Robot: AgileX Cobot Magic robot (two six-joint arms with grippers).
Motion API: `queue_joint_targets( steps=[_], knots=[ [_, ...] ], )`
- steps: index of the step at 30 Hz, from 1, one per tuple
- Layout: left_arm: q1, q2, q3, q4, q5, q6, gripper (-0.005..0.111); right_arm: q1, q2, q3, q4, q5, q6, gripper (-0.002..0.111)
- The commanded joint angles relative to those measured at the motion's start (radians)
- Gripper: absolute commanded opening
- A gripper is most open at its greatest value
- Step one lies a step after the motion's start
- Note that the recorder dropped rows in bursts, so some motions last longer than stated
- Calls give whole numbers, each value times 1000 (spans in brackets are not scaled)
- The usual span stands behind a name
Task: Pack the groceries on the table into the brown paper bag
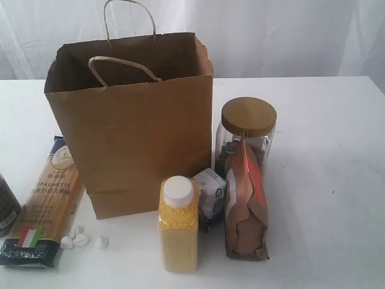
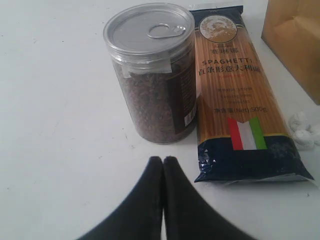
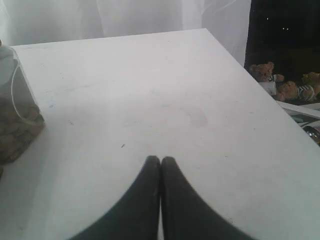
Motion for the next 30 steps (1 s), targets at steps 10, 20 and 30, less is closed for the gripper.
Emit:
queue_joint_targets(
  steps=[10,20,30],
  knots=[
    [6,-4,3,-5,8,-6,0,1,-4,5,18,-101,-61,0],
    [6,-4,3,-5,8,-6,0,1,-4,5,38,-528,-29,0],
    [6,-4,3,-5,8,-6,0,1,-4,5,53,-1228,306,0]
  ],
)
